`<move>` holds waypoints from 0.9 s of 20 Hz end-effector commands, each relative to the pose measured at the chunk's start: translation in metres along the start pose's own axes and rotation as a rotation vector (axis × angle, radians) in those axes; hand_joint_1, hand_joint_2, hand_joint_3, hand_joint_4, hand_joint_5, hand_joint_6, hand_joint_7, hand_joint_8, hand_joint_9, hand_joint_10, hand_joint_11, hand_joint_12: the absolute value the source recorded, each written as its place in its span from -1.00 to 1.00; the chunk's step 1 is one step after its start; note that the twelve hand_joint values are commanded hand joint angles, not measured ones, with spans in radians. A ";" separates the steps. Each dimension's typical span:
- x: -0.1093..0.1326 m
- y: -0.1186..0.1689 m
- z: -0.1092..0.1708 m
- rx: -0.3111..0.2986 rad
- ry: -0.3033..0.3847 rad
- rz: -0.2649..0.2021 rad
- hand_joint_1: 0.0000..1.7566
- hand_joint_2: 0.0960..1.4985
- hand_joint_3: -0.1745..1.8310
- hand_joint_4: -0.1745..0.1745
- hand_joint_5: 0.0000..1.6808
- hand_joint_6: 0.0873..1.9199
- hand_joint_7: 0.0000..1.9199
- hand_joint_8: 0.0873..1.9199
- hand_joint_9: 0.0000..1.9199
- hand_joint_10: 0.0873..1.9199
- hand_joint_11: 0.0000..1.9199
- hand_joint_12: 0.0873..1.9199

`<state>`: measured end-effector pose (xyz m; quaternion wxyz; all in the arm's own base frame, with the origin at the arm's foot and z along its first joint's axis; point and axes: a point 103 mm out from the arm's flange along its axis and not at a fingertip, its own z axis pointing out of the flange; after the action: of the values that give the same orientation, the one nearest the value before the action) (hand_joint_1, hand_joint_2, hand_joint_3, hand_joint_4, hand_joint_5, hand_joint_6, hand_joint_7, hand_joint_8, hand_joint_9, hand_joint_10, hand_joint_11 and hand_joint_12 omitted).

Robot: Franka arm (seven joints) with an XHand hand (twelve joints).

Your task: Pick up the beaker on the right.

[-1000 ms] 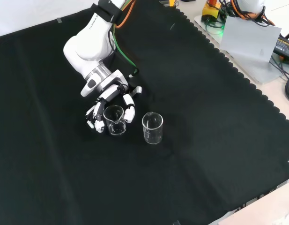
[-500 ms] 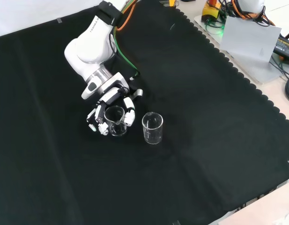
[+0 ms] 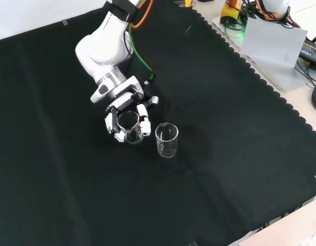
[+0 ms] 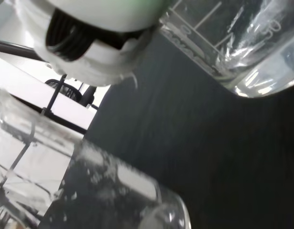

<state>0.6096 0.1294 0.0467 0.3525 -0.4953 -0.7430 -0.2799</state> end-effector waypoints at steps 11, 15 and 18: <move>0.043 -0.018 -0.066 -0.031 -0.188 -0.056 0.35 0.12 -0.49 -1.00 0.33 -0.18 0.52 -0.10 0.56 -0.11 0.33 -0.17; 0.056 -0.031 -0.073 -0.004 -0.214 -0.065 0.35 0.12 -0.47 -1.00 0.31 -0.16 0.50 -0.07 0.56 -0.10 0.34 -0.16; 0.065 -0.039 -0.073 0.010 -0.232 -0.070 0.35 0.12 -0.47 -1.00 0.31 -0.15 0.50 -0.06 0.56 -0.09 0.34 -0.16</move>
<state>0.5917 0.0972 0.1299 0.2651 -0.5001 -0.7855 -0.2503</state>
